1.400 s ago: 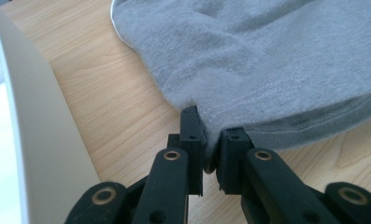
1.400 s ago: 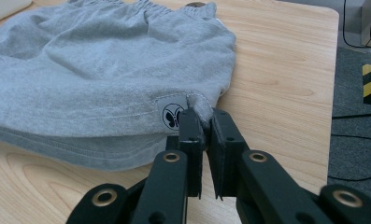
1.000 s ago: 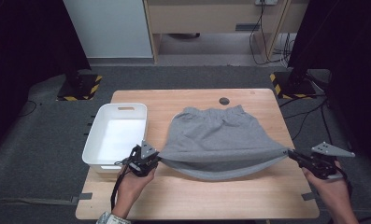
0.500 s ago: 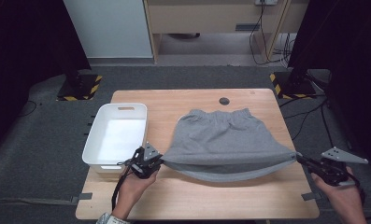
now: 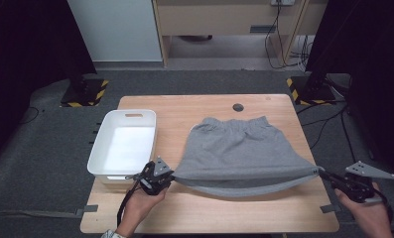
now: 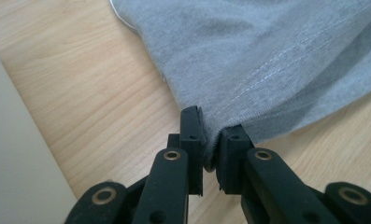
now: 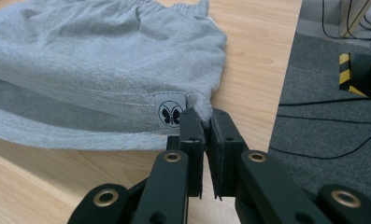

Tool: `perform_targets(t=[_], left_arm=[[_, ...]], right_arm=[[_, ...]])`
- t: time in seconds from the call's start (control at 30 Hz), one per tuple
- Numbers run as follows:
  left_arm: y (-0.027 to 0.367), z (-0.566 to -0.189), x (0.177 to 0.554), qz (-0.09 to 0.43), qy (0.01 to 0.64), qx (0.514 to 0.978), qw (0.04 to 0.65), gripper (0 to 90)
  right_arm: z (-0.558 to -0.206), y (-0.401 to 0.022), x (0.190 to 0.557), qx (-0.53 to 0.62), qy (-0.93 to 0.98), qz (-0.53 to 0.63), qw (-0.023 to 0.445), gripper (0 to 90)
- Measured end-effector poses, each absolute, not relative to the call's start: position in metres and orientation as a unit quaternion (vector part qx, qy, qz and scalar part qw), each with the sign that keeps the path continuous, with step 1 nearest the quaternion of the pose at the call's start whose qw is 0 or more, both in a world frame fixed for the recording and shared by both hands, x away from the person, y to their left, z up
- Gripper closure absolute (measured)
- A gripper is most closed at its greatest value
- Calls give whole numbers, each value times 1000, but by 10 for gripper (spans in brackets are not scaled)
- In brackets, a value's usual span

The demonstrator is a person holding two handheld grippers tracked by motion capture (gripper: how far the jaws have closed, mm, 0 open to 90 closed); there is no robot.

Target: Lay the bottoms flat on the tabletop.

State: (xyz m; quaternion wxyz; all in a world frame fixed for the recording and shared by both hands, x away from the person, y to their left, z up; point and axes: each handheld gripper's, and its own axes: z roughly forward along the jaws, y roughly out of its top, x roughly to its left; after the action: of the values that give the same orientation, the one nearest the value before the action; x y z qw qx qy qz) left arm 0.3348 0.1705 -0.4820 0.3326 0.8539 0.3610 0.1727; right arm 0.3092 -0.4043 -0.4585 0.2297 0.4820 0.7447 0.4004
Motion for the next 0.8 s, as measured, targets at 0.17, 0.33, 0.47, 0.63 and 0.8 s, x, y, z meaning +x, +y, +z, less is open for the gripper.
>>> perform_targets(t=[0.17,0.33,0.47,0.63,0.8], left_arm=[[170,-485,330,161,355,859,331,819],[173,-481,326,158,364,847,354,669],[179,-478,320,156,364,840,370,537],[182,-478,318,155,365,837,377,463],[180,-476,321,158,359,836,383,418]], right_arm=[[-463,-405,309,483,749,398,217,848],[-462,-405,308,477,753,408,198,777],[-460,-403,308,478,748,414,202,588],[-463,-390,316,467,760,402,205,482],[-462,-371,329,459,765,403,206,394]])
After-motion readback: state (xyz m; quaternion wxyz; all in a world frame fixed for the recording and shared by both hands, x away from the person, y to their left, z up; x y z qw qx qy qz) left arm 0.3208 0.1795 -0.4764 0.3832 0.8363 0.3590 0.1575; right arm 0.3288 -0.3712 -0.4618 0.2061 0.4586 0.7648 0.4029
